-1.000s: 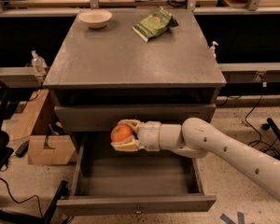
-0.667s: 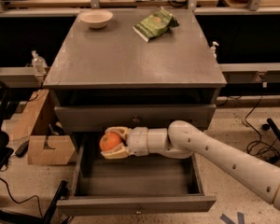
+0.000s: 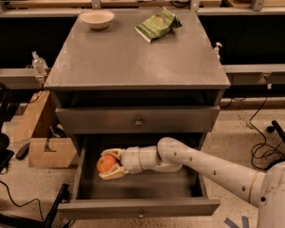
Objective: Place orange into middle drawer
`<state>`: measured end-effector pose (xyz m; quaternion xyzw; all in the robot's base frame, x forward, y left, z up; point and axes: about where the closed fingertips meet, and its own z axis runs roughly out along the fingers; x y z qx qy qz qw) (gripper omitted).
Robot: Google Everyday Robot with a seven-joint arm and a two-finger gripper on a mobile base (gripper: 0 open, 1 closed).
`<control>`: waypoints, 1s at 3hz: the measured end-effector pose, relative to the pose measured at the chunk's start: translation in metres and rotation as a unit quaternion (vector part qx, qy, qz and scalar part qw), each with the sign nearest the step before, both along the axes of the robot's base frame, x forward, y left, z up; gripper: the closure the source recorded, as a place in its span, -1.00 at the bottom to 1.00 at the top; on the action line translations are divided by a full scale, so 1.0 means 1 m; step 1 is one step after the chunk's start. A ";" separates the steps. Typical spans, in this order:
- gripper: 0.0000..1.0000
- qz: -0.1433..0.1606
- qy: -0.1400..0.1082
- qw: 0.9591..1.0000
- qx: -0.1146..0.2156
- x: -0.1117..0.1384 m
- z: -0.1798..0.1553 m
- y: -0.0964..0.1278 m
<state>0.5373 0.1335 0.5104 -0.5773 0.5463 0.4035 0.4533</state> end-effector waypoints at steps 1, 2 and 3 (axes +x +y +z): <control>1.00 -0.037 0.046 0.998 -0.012 -0.009 -0.059 -0.010; 1.00 -0.062 0.070 0.996 -0.016 -0.013 -0.088 -0.017; 0.97 -0.082 0.092 0.991 -0.043 -0.011 -0.115 -0.022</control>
Offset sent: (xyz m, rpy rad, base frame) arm -0.0167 -0.0311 -0.1260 -0.0453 0.1991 -0.1985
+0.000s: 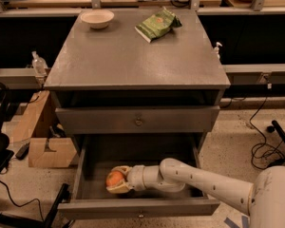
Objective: Place orange into middle drawer
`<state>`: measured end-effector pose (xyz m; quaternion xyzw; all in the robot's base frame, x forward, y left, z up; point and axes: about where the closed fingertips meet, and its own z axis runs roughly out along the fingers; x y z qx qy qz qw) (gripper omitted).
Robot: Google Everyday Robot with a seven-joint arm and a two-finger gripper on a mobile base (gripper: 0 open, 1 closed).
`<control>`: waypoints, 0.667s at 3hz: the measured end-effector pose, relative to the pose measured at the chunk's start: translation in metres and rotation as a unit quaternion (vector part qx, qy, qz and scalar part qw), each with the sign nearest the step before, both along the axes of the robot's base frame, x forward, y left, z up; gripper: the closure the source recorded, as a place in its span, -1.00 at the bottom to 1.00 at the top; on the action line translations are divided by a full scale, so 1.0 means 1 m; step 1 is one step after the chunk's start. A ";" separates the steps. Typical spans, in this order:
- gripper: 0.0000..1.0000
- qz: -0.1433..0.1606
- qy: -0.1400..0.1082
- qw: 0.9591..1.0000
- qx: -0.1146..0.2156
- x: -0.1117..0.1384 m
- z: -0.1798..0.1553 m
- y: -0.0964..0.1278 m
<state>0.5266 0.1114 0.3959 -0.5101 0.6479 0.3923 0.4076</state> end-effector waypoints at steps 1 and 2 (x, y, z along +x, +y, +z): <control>0.54 0.003 -0.001 1.000 0.003 -0.001 0.002 0.003; -0.09 0.005 0.000 1.000 0.004 -0.003 0.002 0.005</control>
Offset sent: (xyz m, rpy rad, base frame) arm -0.0011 0.0022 0.0016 0.0049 -0.0020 0.0053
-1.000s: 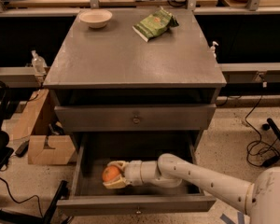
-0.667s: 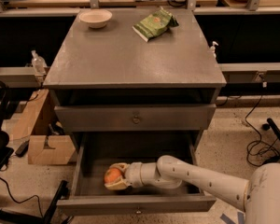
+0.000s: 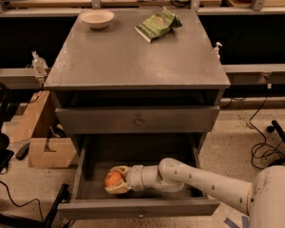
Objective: Place orange into middle drawer
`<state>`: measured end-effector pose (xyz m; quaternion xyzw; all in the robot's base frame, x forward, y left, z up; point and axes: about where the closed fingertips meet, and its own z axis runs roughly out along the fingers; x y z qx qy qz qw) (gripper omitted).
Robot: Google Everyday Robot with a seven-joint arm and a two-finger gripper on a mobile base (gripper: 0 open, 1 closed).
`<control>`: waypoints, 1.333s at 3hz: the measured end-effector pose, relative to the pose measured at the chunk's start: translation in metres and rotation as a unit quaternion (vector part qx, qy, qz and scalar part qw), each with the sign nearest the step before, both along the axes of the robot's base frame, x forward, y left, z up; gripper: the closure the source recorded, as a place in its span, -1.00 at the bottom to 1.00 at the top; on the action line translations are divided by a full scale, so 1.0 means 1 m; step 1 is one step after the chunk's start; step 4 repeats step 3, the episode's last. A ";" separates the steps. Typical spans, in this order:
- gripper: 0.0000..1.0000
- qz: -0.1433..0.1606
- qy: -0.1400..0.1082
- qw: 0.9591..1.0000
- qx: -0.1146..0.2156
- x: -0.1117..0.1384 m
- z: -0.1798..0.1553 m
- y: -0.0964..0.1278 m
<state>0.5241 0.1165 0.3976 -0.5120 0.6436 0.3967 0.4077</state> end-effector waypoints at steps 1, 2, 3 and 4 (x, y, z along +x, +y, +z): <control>-0.55 0.001 0.000 1.000 0.001 -0.001 0.000 0.002; -1.00 0.003 0.001 1.000 0.002 -0.002 0.000 0.004; -1.00 0.003 0.001 1.000 0.002 -0.002 0.000 0.004; -1.00 0.003 0.001 1.000 0.002 -0.002 0.000 0.004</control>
Offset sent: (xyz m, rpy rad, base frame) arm -0.0007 0.0014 0.0000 0.0011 0.0008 0.0024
